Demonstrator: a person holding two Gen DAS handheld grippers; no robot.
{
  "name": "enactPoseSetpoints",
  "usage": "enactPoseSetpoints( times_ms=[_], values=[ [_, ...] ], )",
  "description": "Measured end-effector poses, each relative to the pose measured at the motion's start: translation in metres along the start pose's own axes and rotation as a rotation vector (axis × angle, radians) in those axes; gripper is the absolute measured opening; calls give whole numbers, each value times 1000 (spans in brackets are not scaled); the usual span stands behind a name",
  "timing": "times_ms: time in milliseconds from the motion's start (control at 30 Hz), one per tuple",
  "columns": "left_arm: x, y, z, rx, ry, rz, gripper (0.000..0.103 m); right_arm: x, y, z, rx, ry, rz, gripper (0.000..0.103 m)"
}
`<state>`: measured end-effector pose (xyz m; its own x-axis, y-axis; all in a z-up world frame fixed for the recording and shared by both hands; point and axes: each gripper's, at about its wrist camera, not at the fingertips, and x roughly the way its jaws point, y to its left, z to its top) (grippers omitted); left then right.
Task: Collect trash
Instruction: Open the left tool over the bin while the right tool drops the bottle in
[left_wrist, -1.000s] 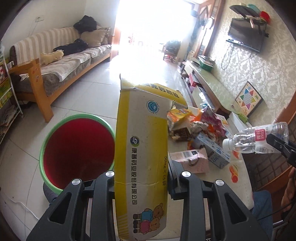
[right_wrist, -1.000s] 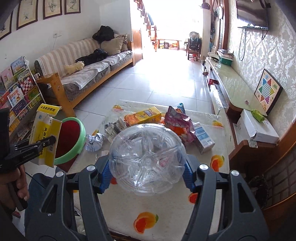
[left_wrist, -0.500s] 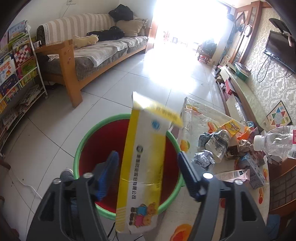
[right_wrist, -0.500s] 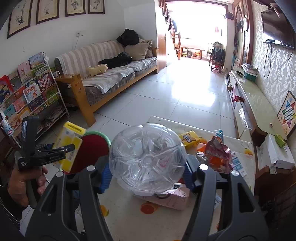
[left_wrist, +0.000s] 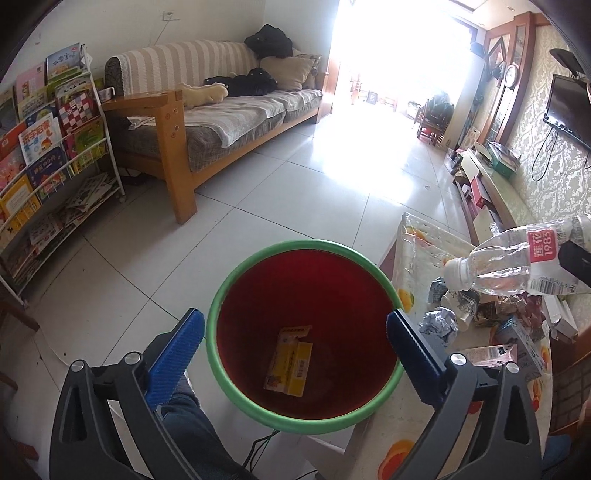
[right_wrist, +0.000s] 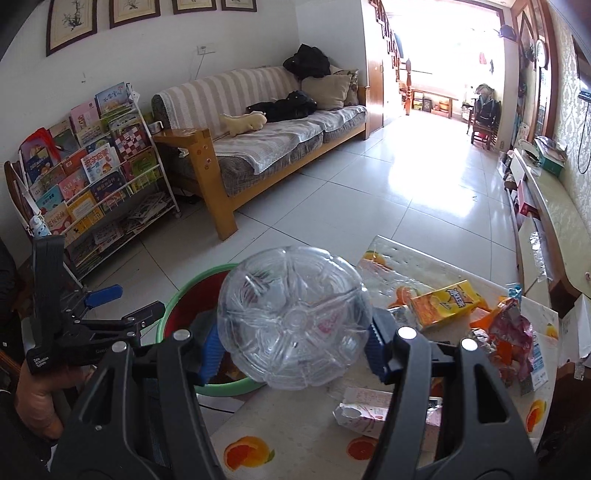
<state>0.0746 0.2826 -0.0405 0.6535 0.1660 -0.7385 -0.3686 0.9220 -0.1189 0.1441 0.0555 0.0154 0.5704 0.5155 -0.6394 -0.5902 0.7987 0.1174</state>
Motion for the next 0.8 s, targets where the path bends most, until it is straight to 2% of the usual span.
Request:
enactPoseSetpoints(
  times_ms=[233, 467, 700, 767, 800],
  values=[
    [-17, 38, 0, -102, -49, 17, 95, 49, 46, -1, -66, 62, 69, 60],
    [-16, 56, 4, -137, -76, 27, 95, 94, 77, -3, -116, 123, 98, 60],
    [-13, 68, -3, -164, -73, 46, 95, 118, 92, -4, -150, 174, 102, 62],
    [-13, 71, -3, -169, -70, 52, 95, 121, 95, -6, -165, 187, 91, 71],
    [-12, 72, -4, -174, -69, 52, 95, 120, 95, -7, -166, 181, 86, 82]
  ],
)
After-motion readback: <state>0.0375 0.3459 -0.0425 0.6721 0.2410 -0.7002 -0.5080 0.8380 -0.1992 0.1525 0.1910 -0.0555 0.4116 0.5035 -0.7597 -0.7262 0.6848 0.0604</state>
